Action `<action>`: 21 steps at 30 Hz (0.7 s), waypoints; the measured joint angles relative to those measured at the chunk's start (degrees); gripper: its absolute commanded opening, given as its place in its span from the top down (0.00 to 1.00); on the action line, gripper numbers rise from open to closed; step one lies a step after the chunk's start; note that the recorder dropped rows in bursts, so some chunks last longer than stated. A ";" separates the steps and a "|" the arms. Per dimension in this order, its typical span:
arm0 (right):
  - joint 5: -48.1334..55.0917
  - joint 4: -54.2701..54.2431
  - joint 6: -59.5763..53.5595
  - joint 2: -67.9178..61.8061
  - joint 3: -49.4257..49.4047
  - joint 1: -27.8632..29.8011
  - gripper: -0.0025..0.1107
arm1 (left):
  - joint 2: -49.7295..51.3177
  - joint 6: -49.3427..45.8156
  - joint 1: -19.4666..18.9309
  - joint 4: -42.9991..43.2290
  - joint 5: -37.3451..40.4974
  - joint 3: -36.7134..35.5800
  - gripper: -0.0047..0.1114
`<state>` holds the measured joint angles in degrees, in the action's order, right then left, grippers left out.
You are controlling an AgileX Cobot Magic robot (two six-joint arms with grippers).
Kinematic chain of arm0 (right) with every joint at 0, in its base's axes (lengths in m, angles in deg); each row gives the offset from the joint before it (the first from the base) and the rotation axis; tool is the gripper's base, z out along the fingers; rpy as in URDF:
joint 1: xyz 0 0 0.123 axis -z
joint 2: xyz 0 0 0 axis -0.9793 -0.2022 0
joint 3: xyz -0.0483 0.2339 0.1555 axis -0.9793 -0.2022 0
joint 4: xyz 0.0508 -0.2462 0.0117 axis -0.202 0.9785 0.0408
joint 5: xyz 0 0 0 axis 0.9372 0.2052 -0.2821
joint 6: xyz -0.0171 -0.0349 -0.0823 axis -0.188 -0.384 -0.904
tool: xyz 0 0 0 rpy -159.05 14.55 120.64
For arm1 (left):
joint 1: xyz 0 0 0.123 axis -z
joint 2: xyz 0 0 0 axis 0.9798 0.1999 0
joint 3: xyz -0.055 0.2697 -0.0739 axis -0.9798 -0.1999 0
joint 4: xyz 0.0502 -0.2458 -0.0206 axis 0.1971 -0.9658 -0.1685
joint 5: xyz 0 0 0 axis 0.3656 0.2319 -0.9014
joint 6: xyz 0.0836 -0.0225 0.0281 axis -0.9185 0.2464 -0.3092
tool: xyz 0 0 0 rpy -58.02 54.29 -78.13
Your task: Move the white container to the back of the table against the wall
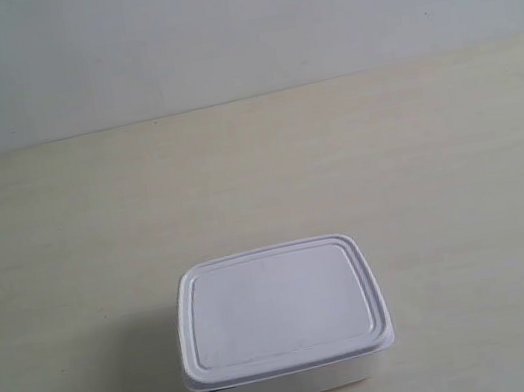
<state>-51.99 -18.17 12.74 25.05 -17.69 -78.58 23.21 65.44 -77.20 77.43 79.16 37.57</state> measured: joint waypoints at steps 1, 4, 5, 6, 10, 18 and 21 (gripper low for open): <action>-0.99 0.40 0.00 0.00 0.00 0.00 0.98 | 0.00 0.00 0.00 0.00 -0.77 0.00 0.96; -6.55 1.15 0.00 0.00 0.00 0.00 0.98 | 0.00 0.00 0.00 0.00 -2.87 0.00 0.96; -8.88 1.18 0.00 0.00 0.00 0.00 0.98 | 0.00 0.00 0.00 0.00 -3.29 0.00 0.96; -10.94 1.28 0.00 0.00 0.00 0.00 0.98 | 0.00 0.00 0.00 0.00 -3.52 0.00 0.96; -15.00 1.28 0.00 0.00 0.00 0.00 0.98 | 0.00 0.09 0.00 0.00 -4.42 0.00 0.96; -16.01 0.30 1.82 0.00 0.00 0.00 0.98 | 0.00 2.13 0.00 -0.64 -8.70 -0.03 0.96; -16.01 -6.69 9.26 0.00 0.00 0.00 0.98 | 0.00 4.15 0.00 -1.28 -10.68 -0.03 0.96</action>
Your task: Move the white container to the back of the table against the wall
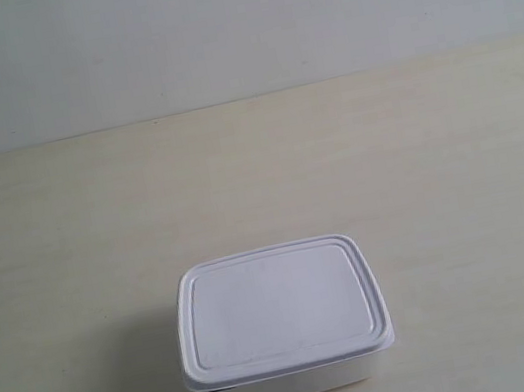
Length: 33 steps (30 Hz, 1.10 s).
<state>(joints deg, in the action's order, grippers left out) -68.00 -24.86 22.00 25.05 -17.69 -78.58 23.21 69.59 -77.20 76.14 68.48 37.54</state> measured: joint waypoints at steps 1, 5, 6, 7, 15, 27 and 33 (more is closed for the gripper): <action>-0.30 -1.96 2.47 0.00 0.00 0.00 0.98 | 0.00 1.45 0.00 0.00 -1.04 0.00 0.96; 0.56 -3.22 4.03 -0.84 0.61 0.00 0.98 | 0.67 6.57 0.00 1.80 -6.22 1.00 0.96; 2.33 -3.42 4.15 -2.22 2.22 0.00 0.98 | 2.48 8.34 0.00 3.83 -5.96 2.98 0.96; 4.13 -3.42 4.15 -3.59 4.75 0.00 0.98 | 4.89 10.35 0.00 6.09 -5.96 4.66 0.96; 24.19 -18.10 -12.81 -21.08 29.82 0.00 0.98 | 25.34 20.82 8.53 24.62 -5.42 19.19 0.96; 51.91 -48.47 -43.82 -46.06 47.37 -0.48 0.98 | 39.47 20.61 39.70 26.38 19.56 29.67 0.96; 52.55 -44.19 -42.83 -50.58 47.47 -11.28 0.98 | 46.86 20.45 54.22 25.43 28.11 36.67 0.96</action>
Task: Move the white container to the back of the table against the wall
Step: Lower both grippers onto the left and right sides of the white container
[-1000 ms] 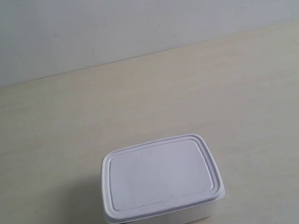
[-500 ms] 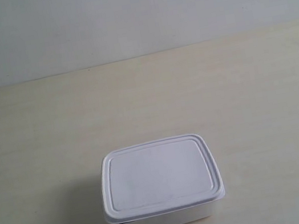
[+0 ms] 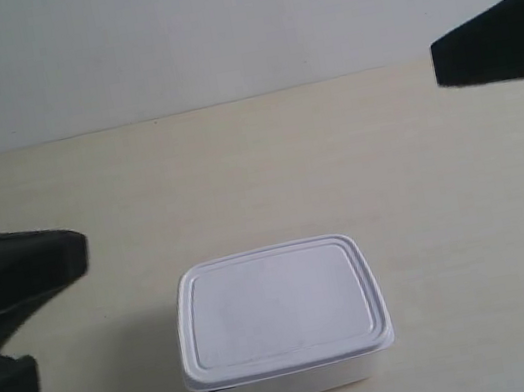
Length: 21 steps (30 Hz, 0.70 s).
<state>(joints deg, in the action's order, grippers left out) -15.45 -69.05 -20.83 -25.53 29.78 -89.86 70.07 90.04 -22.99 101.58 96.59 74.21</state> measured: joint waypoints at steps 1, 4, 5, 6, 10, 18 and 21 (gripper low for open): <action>-0.40 1.78 1.28 -0.38 0.00 -2.14 0.98 | 1.22 0.16 1.36 0.03 0.29 0.68 0.96; -2.27 10.18 8.02 -1.61 0.00 -10.33 0.98 | 6.16 0.80 4.95 -0.43 0.73 2.08 0.96; -2.55 13.19 10.19 -2.18 0.00 -12.49 0.98 | 7.84 0.91 5.50 -0.78 0.73 2.09 0.96; -2.92 16.24 12.93 -3.08 0.00 -15.20 0.98 | 9.51 0.94 5.90 -1.41 0.77 2.18 0.96; -4.24 28.44 24.53 -8.21 0.00 -25.44 0.98 | 15.41 0.98 6.40 -4.10 1.00 2.31 0.96; -12.32 41.03 36.09 -20.94 -5.89 -37.38 0.98 | 24.44 0.98 6.40 -5.63 -2.15 0.86 0.96; -17.71 41.20 37.83 -24.90 -9.28 -38.74 0.98 | 27.07 0.98 6.40 -5.76 -7.45 -2.05 0.96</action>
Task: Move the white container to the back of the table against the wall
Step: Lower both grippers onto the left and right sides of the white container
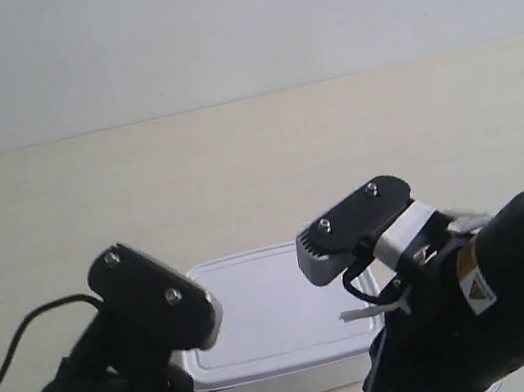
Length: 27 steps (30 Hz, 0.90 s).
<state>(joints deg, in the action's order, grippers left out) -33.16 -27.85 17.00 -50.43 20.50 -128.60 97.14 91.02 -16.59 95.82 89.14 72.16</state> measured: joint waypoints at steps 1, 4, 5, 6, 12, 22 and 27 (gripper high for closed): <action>-1.95 0.23 0.47 -1.25 -0.97 -0.12 0.98 | 0.83 0.00 0.00 -0.07 -1.70 -1.04 0.96; -6.01 0.23 1.17 -4.81 -3.04 -0.12 0.98 | 3.07 0.09 -0.14 -0.22 -6.60 -3.26 0.96; -7.08 0.33 1.31 -5.75 -3.32 -0.12 0.98 | 3.86 0.21 -0.42 -0.22 -7.89 -3.71 0.96; -8.15 0.33 1.44 -6.87 -3.44 -0.12 0.98 | 4.70 0.21 -0.76 -0.22 -9.28 -4.12 0.96; -13.07 0.33 1.99 -12.13 -3.44 -0.12 0.98 | 9.30 0.21 -4.65 -0.22 -13.36 -4.41 0.96; -17.03 0.33 3.14 -14.94 -3.44 -0.23 0.98 | 15.15 -0.18 -9.29 -0.22 -18.85 -4.41 0.96; -17.99 0.33 3.65 -14.98 -3.44 -0.23 0.98 | 16.35 -0.57 -11.25 -0.11 -20.20 -4.41 0.96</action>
<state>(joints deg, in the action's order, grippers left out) -51.14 -27.53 20.65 -65.41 17.06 -128.83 113.49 90.46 -27.84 95.71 68.94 67.75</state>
